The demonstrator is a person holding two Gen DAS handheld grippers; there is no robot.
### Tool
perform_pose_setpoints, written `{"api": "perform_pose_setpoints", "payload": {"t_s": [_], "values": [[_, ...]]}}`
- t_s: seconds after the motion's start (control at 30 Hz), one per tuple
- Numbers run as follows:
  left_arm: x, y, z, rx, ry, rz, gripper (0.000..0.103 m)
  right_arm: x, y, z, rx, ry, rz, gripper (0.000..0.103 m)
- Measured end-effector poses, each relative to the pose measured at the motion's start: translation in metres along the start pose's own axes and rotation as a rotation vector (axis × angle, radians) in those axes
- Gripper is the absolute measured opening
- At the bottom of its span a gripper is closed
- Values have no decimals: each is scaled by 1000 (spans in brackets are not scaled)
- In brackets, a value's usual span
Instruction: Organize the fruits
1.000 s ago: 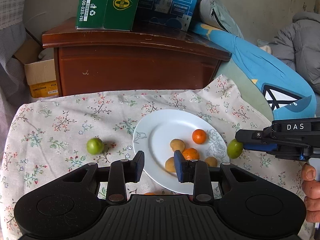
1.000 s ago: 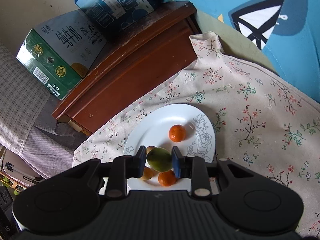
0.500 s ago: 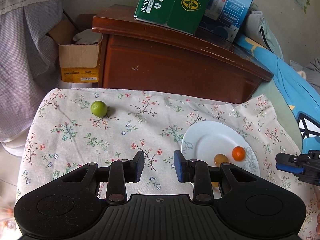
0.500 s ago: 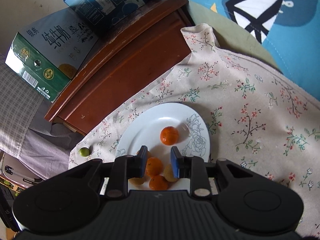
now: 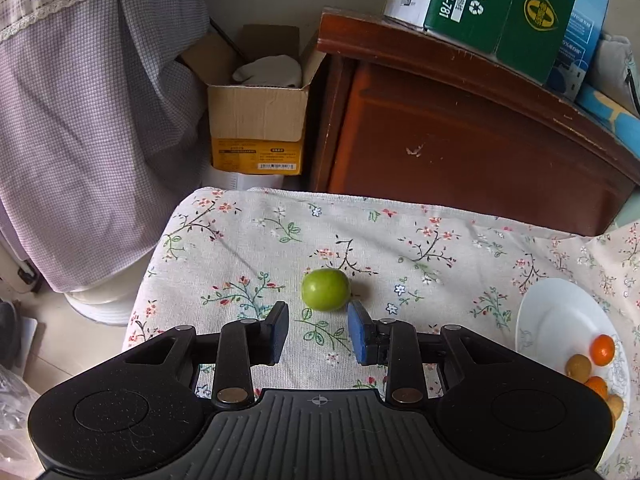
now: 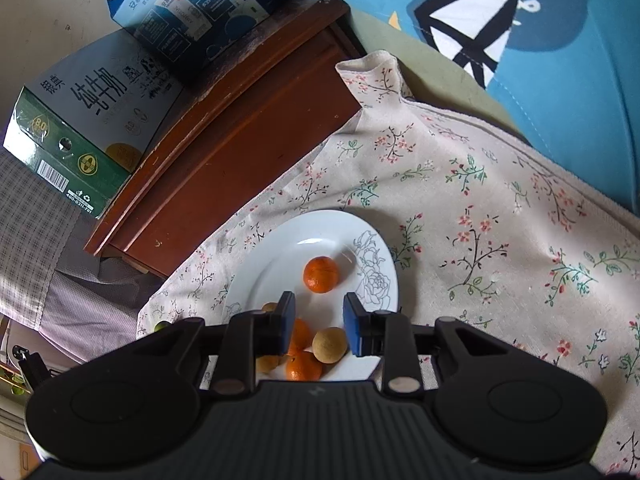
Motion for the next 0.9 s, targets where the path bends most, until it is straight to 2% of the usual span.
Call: {"api": "perform_pose_setpoints", "payload": {"t_s": [0.13, 0.2, 0.33, 0.5, 0.9], "values": [[-11, 2, -10, -17, 35, -69, 31, 1, 1, -1, 7, 6, 4, 28], [-14, 2, -15, -23, 12, -102, 32, 0, 2, -1, 11, 8, 6, 28], [-7, 2, -27, 7, 19, -63, 32, -1, 1, -1, 11, 15, 4, 28], [-8, 1, -29, -10, 46, -69, 32, 0, 1, -3, 22, 11, 8, 28], [-18, 1, -35, -24, 26, -134, 32, -3, 2, -4, 34, 20, -1, 29]]}}
Point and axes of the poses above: each gripper's, at about its wrist camera, not at the fingertips, and z roughly against the way its jaws point, x to its left, y to its underside, the point moved 1 cm from there along -z, roughly the way its jaws point, and after that the axes turned 6 degrees about z, right-handed, at the moved point
